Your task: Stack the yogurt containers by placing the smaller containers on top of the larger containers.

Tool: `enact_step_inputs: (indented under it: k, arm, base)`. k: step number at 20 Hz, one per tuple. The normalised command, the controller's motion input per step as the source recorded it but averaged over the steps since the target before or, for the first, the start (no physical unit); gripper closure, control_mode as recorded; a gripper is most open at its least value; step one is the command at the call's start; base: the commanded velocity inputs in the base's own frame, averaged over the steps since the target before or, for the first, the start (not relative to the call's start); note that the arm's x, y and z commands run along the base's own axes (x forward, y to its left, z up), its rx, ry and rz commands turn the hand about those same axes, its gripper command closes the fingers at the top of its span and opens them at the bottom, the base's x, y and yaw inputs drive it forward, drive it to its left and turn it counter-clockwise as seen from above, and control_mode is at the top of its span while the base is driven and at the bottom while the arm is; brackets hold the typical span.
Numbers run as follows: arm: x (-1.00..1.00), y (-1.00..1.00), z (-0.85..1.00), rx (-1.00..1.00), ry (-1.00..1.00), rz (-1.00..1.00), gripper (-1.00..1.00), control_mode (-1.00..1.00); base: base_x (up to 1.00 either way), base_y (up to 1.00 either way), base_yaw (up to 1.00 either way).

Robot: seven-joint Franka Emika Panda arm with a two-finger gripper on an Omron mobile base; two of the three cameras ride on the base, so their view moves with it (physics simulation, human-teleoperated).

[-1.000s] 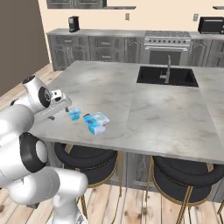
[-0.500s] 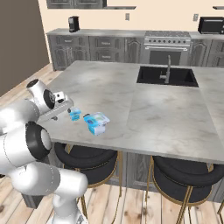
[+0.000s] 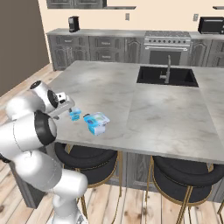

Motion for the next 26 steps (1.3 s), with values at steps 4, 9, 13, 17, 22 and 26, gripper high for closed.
enact_step_inputs:
  k: [4, 9, 13, 17, 22, 26]
  arm:
    - [0.23, 0.0, -0.14, 0.0, 0.0, 0.0, -1.0, -1.0]
    - [0.28, 0.01, -0.17, 0.0, 0.0, 0.0, -1.0, -1.0]
    - [0.28, 0.04, -0.12, -0.01, 0.0, 0.0, -1.0, -1.0]
    - [0.26, 0.08, -0.08, -0.02, 0.0, 0.0, -1.0, -1.0]
    - [0.25, 0.11, -0.14, -0.02, 0.0, 0.0, -1.0, -1.0]
    - [0.24, 0.07, -0.22, -0.01, 0.0, 0.0, -1.0, -1.0]
  base:
    - [0.0, 0.0, 0.0]
    - [0.0, 0.0, 0.0]
    - [0.0, 0.0, 0.0]
    - [0.0, 0.0, 0.0]
    - [0.0, 0.0, 0.0]
    - [0.0, 0.0, 0.0]
